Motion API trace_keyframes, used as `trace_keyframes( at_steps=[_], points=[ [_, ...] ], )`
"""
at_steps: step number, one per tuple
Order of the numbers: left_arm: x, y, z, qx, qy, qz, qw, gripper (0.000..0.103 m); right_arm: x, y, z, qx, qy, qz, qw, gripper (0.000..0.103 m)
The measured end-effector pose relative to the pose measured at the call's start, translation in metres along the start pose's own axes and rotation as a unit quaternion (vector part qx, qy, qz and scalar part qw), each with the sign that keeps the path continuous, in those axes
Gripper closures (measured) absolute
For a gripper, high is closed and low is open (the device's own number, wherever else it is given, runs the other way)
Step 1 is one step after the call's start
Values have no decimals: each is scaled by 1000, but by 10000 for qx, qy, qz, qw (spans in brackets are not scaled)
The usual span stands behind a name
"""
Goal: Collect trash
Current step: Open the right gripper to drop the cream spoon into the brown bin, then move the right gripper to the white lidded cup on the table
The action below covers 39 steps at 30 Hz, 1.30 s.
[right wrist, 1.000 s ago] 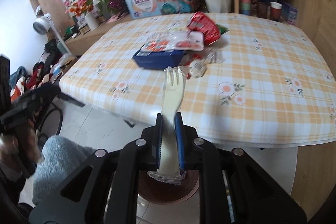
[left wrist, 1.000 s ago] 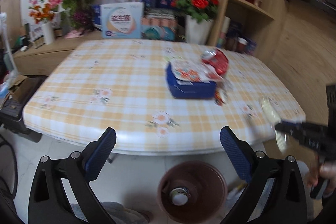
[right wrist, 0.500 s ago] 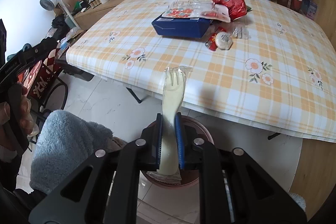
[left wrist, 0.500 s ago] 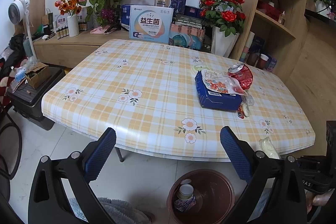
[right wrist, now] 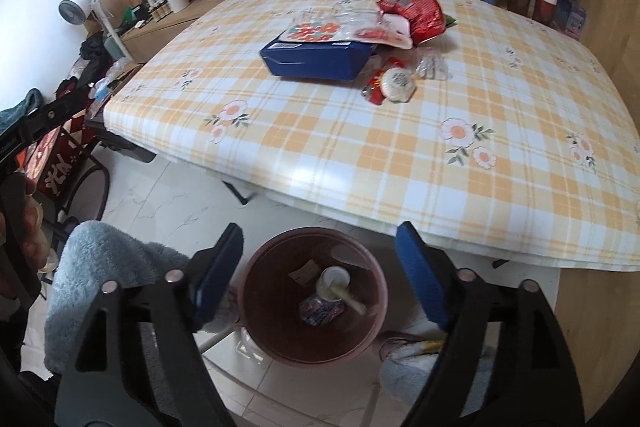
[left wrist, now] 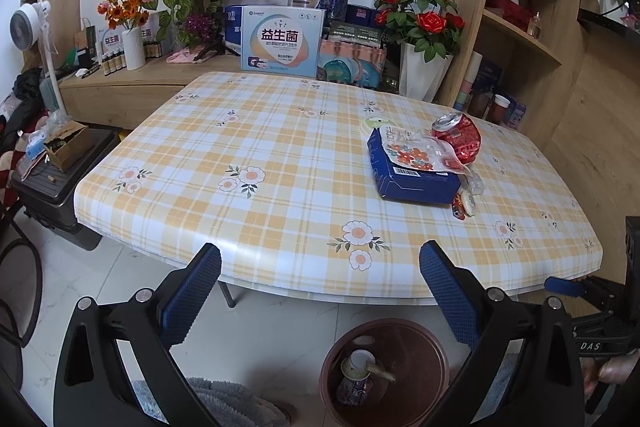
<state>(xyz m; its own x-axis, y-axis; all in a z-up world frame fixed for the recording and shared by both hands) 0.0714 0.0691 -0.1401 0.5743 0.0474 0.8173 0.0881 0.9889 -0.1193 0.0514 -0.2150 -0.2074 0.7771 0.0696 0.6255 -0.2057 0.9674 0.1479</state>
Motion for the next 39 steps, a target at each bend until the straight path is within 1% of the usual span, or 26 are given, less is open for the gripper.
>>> trace_keyframes(
  at_steps=[2, 5, 7, 11, 16, 21, 32, 36, 39],
  points=[
    [1, -2, -5, 4, 47, -60, 10000, 6, 6, -7, -1, -133, -81, -6, 9999, 14],
    [5, -8, -14, -42, 93, -123, 9999, 6, 18, -16, 5, -307, -281, -69, 9991, 8],
    [10, -12, -16, -95, 52, -136, 9998, 6, 26, -22, 9, -404, -388, -51, 9984, 6],
    [19, -22, -21, -209, -27, -244, 9995, 6, 41, -32, 16, -593, -544, 60, 9967, 6],
    [27, -28, -33, -317, 1, -253, 9992, 6, 56, -50, 19, -692, -761, -8, 9947, 6],
    [30, -32, -48, -379, 71, -283, 9989, 6, 64, -61, 14, -805, -848, -75, 9931, 6],
    [27, -45, -83, -568, 319, -344, 9973, 6, 66, -86, -16, -723, -712, -510, 9935, 6],
    [29, -49, -96, -623, 405, -386, 9965, 6, 70, -93, -24, -673, -740, -621, 9930, 6],
    [34, -49, -107, -696, 463, -318, 9960, 6, 76, -100, -33, -662, -706, -689, 9929, 6]
  ],
)
Point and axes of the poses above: each gripper's, at about its wrist camera, not at the fingertips, and z roughly against the way its jaws point, y to its left, x to its top, the point moved 1 cm from there along -z, roughly the way its jaws point, and after that the axes turned 6 degrees about -y, right-handed, at the moved point
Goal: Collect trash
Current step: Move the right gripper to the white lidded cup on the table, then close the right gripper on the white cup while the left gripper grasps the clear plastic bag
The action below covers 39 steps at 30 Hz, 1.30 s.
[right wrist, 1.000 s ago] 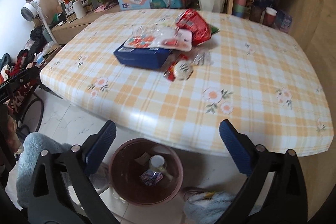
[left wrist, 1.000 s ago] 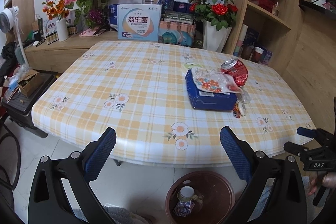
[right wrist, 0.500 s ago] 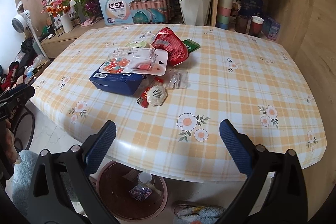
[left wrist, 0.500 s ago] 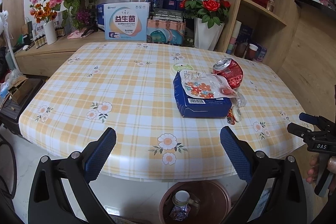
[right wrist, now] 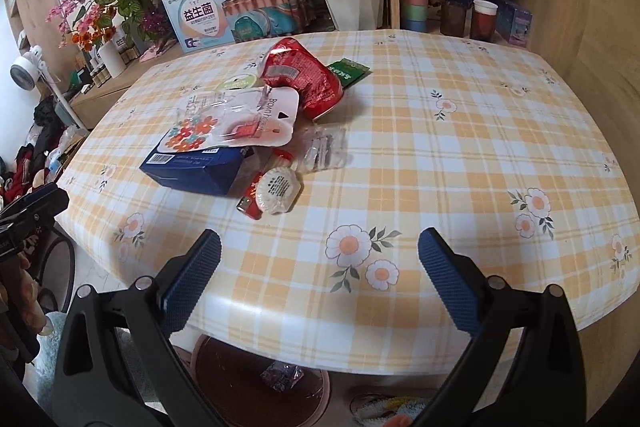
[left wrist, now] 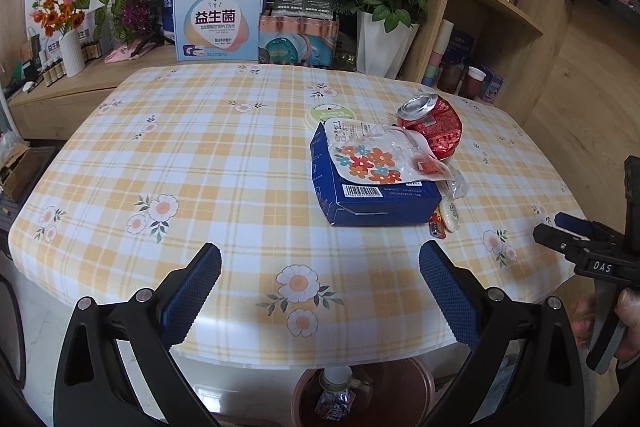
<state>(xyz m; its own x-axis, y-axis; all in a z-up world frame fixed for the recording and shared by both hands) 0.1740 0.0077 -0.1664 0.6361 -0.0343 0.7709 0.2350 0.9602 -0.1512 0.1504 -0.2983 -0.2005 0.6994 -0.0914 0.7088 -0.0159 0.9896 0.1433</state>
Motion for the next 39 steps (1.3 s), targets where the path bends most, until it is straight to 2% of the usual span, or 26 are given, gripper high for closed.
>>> trace_keyframes(
  at_steps=[2, 6, 12, 13, 14, 16, 20, 27, 32, 39],
  points=[
    [6, 3, -7, -54, 37, 82, 9999, 6, 4, -2, -9, -13, 65, 32, 10000, 6],
    [14, 8, -18, -118, 64, 136, 9998, 6, 9, -1, -21, -302, 75, 315, 9990, 6],
    [19, 10, -38, -158, 163, 153, 9996, 6, 18, -1, -45, -251, 220, 365, 9988, 7],
    [20, 10, -41, -160, 178, 162, 9996, 7, 18, 3, -51, -200, 245, 419, 9986, 9],
    [21, 10, -44, -169, 195, 176, 9995, 7, 18, 6, -55, -156, 283, 466, 9984, 21],
    [22, 10, -51, -200, 235, 188, 9993, 10, 18, 14, -69, -5, 429, 515, 9978, 35],
    [24, 9, -60, -275, 297, 192, 9990, 18, 19, 25, -93, 317, 588, 369, 9971, 47],
    [27, 7, -69, -323, 333, 204, 9987, 19, 19, 23, -121, 434, 718, -295, 9960, 48],
    [27, 5, -74, -362, 369, 196, 9985, 19, 16, 28, -123, 265, 696, -112, 9972, 58],
    [29, 0, -84, -453, 459, 164, 9978, 19, 8, 16, -113, 258, 669, -32, 9974, 58]
  ],
)
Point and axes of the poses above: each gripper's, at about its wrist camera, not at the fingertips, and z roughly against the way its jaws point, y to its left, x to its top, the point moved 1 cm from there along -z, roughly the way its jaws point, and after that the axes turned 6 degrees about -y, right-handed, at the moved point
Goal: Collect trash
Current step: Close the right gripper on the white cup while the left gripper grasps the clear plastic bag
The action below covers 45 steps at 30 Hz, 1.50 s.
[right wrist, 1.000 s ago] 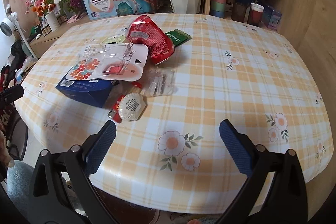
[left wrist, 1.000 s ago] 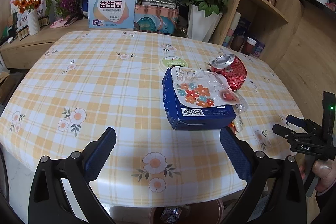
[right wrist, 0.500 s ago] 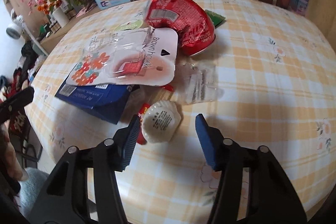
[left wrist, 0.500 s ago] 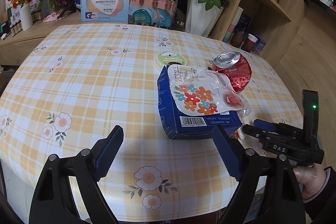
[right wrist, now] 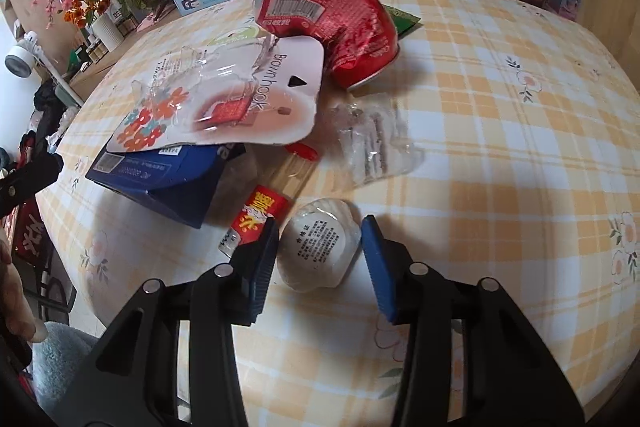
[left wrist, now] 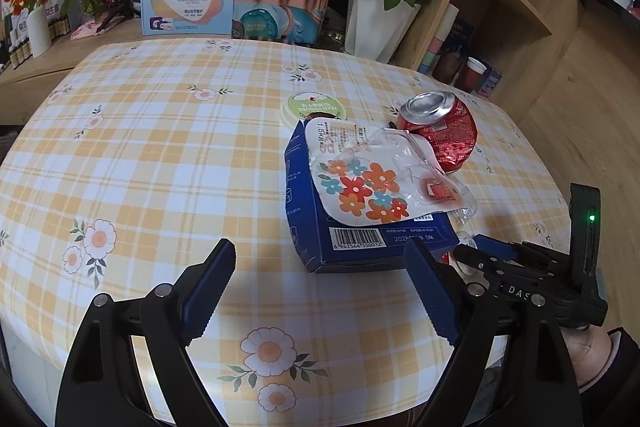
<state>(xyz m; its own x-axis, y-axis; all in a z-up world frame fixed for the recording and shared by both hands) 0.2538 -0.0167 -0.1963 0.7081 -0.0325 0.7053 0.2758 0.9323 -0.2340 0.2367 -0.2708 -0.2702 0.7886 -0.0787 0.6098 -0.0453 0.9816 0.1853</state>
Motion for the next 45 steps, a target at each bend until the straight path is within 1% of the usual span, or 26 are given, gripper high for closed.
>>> trace_keyframes(
  at_steps=[3, 8, 9, 11, 13, 14, 15, 16, 18, 19, 21, 23, 24, 25, 27, 29, 31, 34, 36, 41, 43, 45],
  points=[
    [3, -7, -5, -59, 46, -156, 9999, 22, -4, -11, 6, -15, -54, -129, 9999, 58],
    [16, -27, -20, -139, 81, -583, 9982, 27, -9, -30, 15, -75, -118, -312, 9994, 58],
    [19, -29, -23, -192, 79, -629, 9978, 28, -10, -33, 16, -78, -128, -346, 9993, 58],
    [28, -31, -29, -303, 96, -657, 9973, 35, -11, -38, 19, -75, -160, -398, 9991, 58],
    [38, -32, -36, -353, 132, -720, 9967, 36, -12, -42, 21, -85, -165, -416, 9990, 58],
    [42, -34, -40, -446, 152, -791, 9958, 36, -13, -43, 21, -78, -164, -429, 9989, 58],
    [46, -37, -44, -628, 219, -936, 9934, 36, -13, -44, 21, -72, -163, -441, 9989, 58],
    [48, -42, -48, -768, 272, -1100, 9906, 36, -13, -46, 21, -59, -166, -455, 9988, 58],
    [53, -54, -56, -952, 334, -1664, 9809, 36, -14, -49, 21, -27, -165, -497, 9986, 58],
    [57, -59, -60, -1089, 367, -1977, 9735, 36, -14, -50, 21, -7, -171, -508, 9986, 58],
    [62, -65, -68, -1241, 462, -2363, 9626, 36, -15, -51, 22, 8, -185, -516, 9985, 58],
    [66, -66, -78, -1315, 651, -2629, 9536, 36, -14, -51, 22, 25, -188, -545, 9983, 58],
    [66, -67, -83, -1341, 769, -2806, 9473, 36, -14, -52, 22, 33, -190, -557, 9983, 58],
    [66, -68, -87, -1319, 817, -2992, 9415, 36, -14, -52, 23, 39, -193, -563, 9982, 59],
    [64, -69, -90, -1308, 820, -3226, 9339, 36, -14, -52, 22, 38, -193, -558, 9982, 59],
    [65, -70, -94, -1376, 826, -3313, 9298, 35, -14, -52, 22, 38, -190, -556, 9983, 59],
    [67, -70, -97, -1443, 798, -3303, 9294, 34, -14, -52, 22, 31, -178, -535, 9984, 59],
    [66, -71, -105, -1472, 903, -3309, 9277, 34, -13, -53, 21, 37, -151, -516, 9985, 59],
    [65, -71, -112, -1591, 1073, -3278, 9250, 34, -12, -53, 22, 43, -137, -512, 9986, 59],
    [65, -75, -114, -1757, 1103, -3312, 9205, 34, -11, -52, 22, 37, -129, -494, 9987, 59],
    [65, -75, -116, -1789, 1113, -3304, 9200, 34, -11, -52, 21, 36, -122, -489, 9987, 59],
    [66, -74, -118, -1809, 1129, -3223, 9223, 34, -11, -52, 22, 37, -119, -491, 9987, 59]
  ],
)
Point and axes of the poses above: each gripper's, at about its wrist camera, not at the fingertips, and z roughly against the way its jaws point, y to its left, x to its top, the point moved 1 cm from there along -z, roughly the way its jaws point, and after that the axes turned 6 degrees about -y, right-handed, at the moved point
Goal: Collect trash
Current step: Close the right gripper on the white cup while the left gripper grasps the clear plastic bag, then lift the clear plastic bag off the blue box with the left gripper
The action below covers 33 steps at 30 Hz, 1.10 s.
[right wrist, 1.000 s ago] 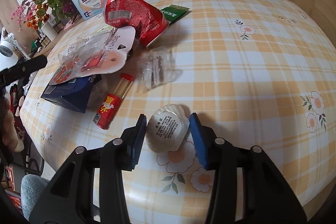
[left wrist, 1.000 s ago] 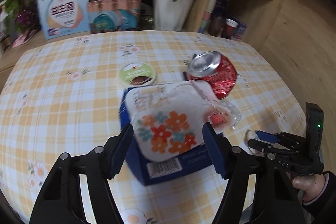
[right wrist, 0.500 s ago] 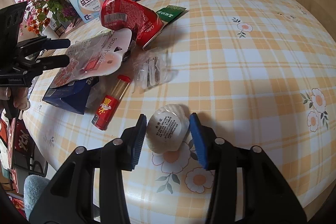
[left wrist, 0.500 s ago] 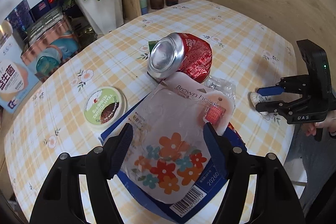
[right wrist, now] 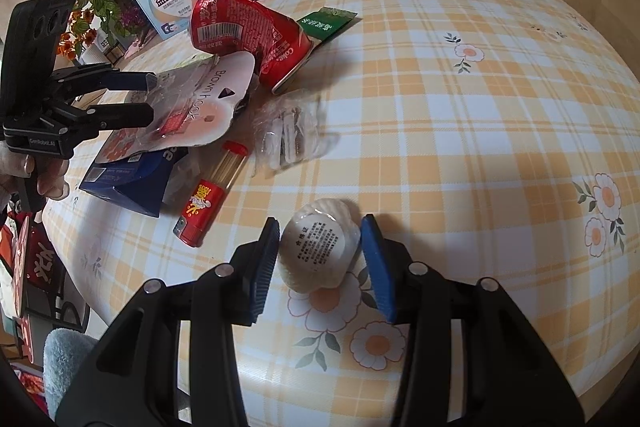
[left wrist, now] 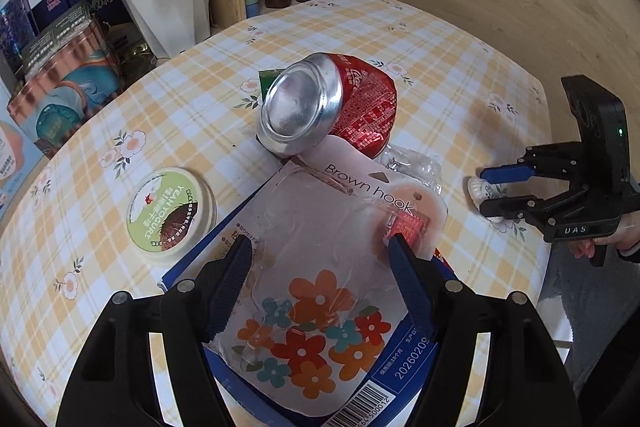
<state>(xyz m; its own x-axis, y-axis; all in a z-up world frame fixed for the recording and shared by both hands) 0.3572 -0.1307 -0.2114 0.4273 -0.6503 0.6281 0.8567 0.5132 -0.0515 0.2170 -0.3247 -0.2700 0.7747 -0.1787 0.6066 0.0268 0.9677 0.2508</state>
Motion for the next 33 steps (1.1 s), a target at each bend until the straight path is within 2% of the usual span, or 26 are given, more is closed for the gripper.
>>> trace_keyframes(
  at_steps=[6, 7, 8, 10, 21, 25, 29, 33],
  points=[
    [0, -5, -1, -78, -75, -38, 9999, 34, -1, 1, 0, -27, 3, 15, 10000, 59],
    [-1, -5, -1, -51, -106, 0, 9999, 41, -1, 1, 0, -33, 10, 13, 10000, 59],
    [-1, -3, 2, 4, -181, 72, 9998, 60, -1, 1, -1, -34, 16, 10, 10000, 59],
    [-2, 2, 4, 122, -223, 206, 9995, 86, -1, 1, 0, -29, 27, -16, 10000, 59],
    [-13, -12, 18, 163, -349, 188, 9991, 95, 0, 0, -1, -21, 37, -111, 9999, 59],
    [-21, -14, 29, 513, -509, 411, 9965, 96, -1, -2, 2, 10, 54, -175, 9998, 59],
    [-32, -17, 48, 930, -619, 652, 9916, 96, -1, -3, 5, 30, 7, -227, 9997, 73],
    [-41, -21, 61, 1162, -580, 730, 9888, 96, 1, 1, 4, -47, 70, -114, 9999, 73]
  ],
)
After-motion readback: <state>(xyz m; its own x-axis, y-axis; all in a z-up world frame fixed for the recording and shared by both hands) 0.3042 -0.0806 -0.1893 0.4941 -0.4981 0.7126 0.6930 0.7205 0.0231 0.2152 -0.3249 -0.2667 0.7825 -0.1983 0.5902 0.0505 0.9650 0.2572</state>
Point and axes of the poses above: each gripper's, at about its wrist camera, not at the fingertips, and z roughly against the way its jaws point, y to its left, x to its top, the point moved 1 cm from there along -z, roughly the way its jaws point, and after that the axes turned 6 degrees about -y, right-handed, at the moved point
